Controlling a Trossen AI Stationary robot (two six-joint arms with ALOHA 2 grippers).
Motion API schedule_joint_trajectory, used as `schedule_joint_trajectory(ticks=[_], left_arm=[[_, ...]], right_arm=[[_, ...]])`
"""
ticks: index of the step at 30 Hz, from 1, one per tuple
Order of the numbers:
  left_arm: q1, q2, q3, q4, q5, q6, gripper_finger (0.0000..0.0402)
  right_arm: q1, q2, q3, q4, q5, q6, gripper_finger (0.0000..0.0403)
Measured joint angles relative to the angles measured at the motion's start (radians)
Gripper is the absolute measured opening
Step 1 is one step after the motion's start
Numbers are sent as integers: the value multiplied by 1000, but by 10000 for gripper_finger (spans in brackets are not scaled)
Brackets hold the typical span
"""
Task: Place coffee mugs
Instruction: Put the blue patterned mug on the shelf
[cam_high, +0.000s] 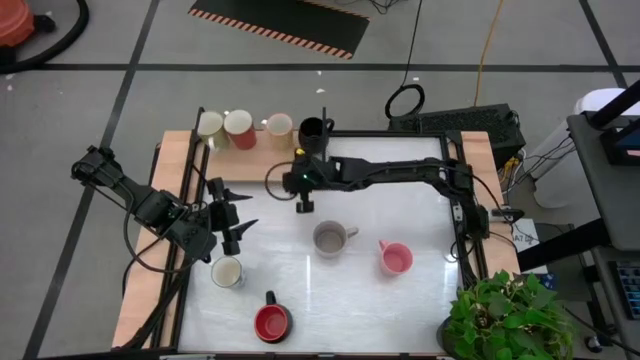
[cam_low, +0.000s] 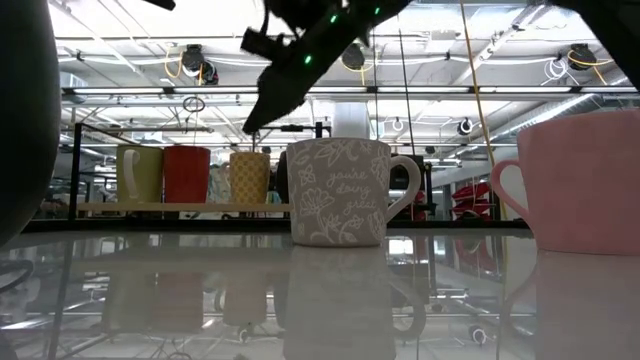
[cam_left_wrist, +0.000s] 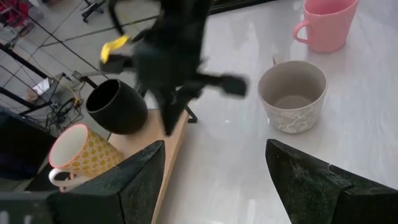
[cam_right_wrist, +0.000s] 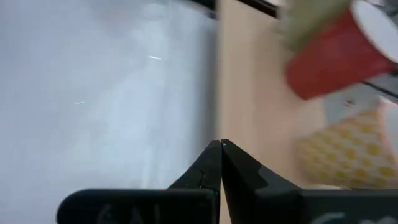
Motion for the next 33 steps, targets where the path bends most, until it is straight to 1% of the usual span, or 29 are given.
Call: schedule_joint_trajectory(ticks=[2,5,9,13,18,23,28,30,33], left_arm=[[0,0,0,0,1,-21,282],[0,1,0,-2,16,-63,282],[-2,2,0,-13,82,-152,282],[-18,6,-6,-35,144,-282,282],[-55,6,-52,-38,181,-412,282],[-80,6,-86,-39,223,-521,282],[-110,20,-88,-25,230,-609,282],[-128,41,-88,-15,231,-640,282],[-160,93,-88,24,242,-665,282]], right_arm=[[17,-39,-15,-45,-39,2,4],[39,-120,-68,-48,-96,-18,4],[68,-261,-183,-41,-188,-82,4],[97,-431,-333,21,-194,-72,4],[127,-654,-533,194,-186,5,4],[161,-833,-740,477,-187,107,4],[184,-938,-911,736,-186,225,4],[189,-961,-946,794,-174,283,4],[199,-981,-964,797,-108,368,4]])
